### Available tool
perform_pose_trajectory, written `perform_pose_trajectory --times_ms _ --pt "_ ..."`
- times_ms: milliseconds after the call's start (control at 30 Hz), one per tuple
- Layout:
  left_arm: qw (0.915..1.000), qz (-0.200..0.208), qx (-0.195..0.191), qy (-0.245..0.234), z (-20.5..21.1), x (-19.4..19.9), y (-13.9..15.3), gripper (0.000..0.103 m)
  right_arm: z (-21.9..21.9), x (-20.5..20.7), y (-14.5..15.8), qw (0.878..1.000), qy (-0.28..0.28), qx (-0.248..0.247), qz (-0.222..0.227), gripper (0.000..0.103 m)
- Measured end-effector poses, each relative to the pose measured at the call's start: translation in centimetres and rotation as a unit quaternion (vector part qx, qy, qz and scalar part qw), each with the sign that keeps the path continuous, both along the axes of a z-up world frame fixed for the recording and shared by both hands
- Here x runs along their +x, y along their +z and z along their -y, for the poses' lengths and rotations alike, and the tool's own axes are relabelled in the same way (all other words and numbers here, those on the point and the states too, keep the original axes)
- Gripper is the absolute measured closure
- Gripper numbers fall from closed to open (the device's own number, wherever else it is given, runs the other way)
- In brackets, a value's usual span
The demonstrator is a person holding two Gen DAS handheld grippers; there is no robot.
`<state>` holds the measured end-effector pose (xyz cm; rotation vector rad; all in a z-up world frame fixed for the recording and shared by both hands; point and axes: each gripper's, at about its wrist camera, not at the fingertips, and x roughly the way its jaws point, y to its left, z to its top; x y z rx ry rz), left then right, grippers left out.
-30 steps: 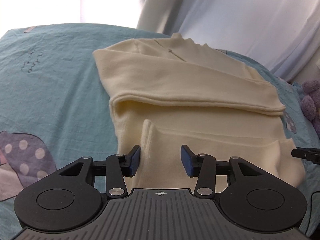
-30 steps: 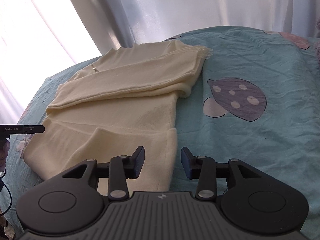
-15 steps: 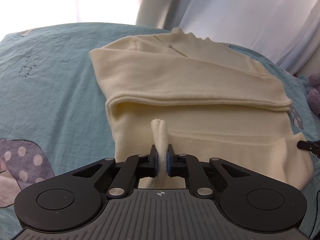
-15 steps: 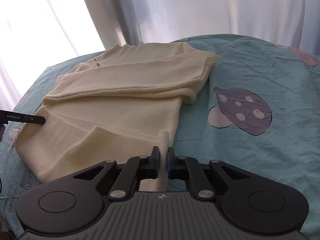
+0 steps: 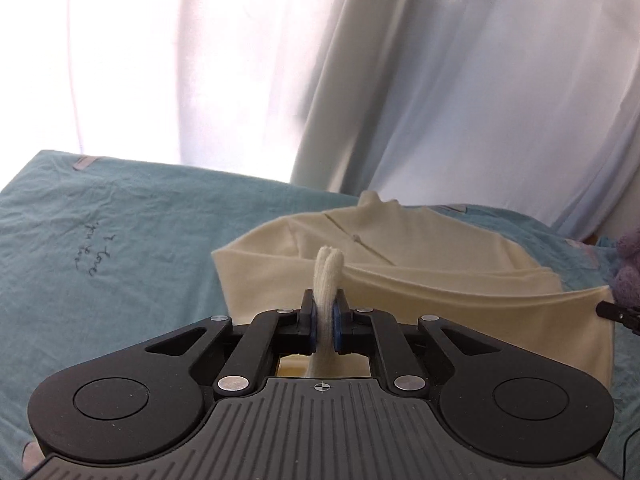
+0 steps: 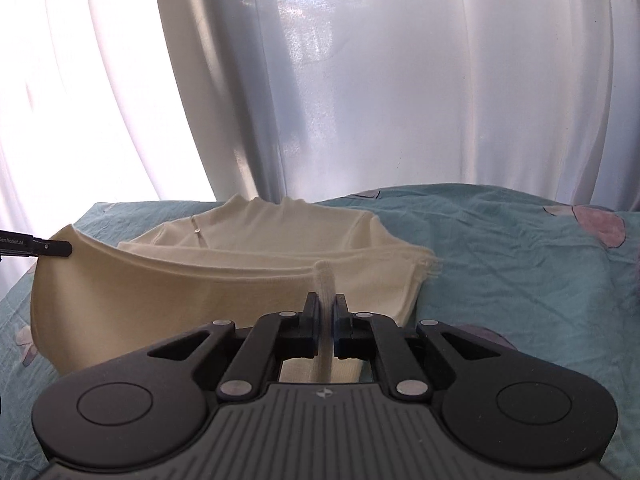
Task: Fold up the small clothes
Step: 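Lift the hem with both grippers and fold it up over the chest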
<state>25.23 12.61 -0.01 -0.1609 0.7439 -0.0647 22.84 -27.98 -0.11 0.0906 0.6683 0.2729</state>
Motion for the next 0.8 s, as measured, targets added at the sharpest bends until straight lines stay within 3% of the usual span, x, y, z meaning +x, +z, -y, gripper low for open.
perform_pose_trajectory --times_ms 200,333,400,467,533,567,600,667,800 --pt "0.9983 -0.058 -0.008 0.001 0.2 3.2 -4.8 0.092 -0.3 5.3 -3.5 0.998 -0.023 0.009 -0.053 0.097" --pt "0.9974 -0.065 -0.028 -0.015 0.2 3.0 -6.2 0.075 0.0 5.7 -5.0 0.996 -0.02 0.012 -0.087 0.094" --pt "0.9976 -0.064 -0.017 -0.02 0.5 3.0 -6.7 0.076 -0.1 5.5 -5.0 0.996 -0.007 0.015 -0.087 0.084" --pt "0.9977 -0.064 -0.005 -0.022 0.9 3.3 -6.9 0.077 -0.7 5.5 -4.9 0.996 0.009 0.005 -0.089 0.082" --pt "0.9975 -0.067 0.003 -0.022 1.1 3.6 -6.8 0.092 -1.4 5.6 -5.0 0.996 0.016 -0.02 -0.087 0.082" --pt "0.9975 -0.068 0.009 -0.016 1.1 3.6 -6.6 0.093 -1.7 5.6 -5.1 0.996 0.018 -0.03 -0.086 0.085" --pt "0.9974 -0.07 0.011 -0.012 1.0 3.6 -6.3 0.094 -2.1 5.7 -5.2 0.996 0.018 -0.041 -0.081 0.098" --pt "0.998 -0.06 0.017 0.0 1.0 3.3 -5.1 0.094 -2.6 5.5 -5.0 0.995 0.021 -0.062 -0.071 0.098" --pt "0.9993 0.009 0.034 -0.012 1.3 2.6 -0.3 0.094 -2.5 5.2 -2.4 0.997 0.018 -0.072 -0.021 0.098"
